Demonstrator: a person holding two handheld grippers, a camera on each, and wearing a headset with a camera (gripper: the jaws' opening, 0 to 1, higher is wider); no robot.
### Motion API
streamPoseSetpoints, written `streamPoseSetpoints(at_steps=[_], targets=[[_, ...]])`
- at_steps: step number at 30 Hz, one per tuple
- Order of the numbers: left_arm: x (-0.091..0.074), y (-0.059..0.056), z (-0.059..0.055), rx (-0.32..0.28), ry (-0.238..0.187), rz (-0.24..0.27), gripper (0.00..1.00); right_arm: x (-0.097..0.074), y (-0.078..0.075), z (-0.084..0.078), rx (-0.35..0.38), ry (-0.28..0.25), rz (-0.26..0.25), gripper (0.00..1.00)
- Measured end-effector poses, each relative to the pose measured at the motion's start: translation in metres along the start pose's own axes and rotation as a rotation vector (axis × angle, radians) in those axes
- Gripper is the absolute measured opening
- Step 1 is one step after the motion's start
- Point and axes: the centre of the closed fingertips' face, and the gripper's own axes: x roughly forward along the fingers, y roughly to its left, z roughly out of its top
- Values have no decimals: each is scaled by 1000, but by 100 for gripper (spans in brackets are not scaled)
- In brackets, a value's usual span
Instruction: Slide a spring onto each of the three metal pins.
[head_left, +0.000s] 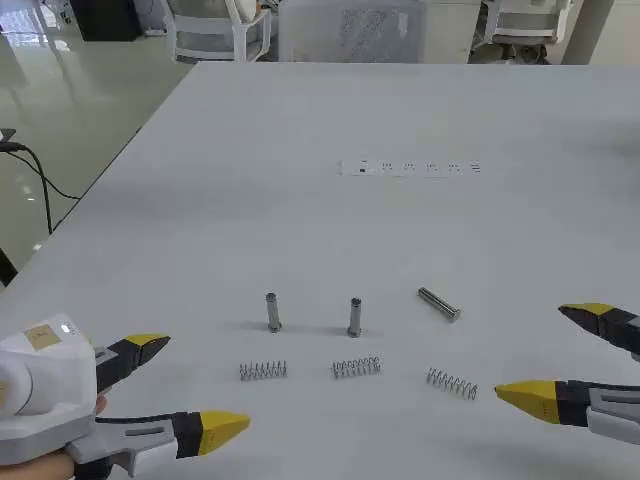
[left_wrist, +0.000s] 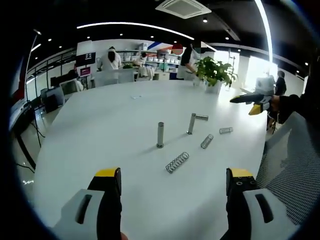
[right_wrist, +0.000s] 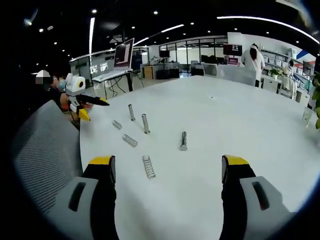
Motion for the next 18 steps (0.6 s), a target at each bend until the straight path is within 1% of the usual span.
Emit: streamPoseSetpoints(at_steps=[7,18], targets=[[2,-1,1,2,0,-8,85,-1,0,-3,7,4,-6,88],[3,-3,0,0,-3,-7,85,1,-1,-1,6,2,-2,88]])
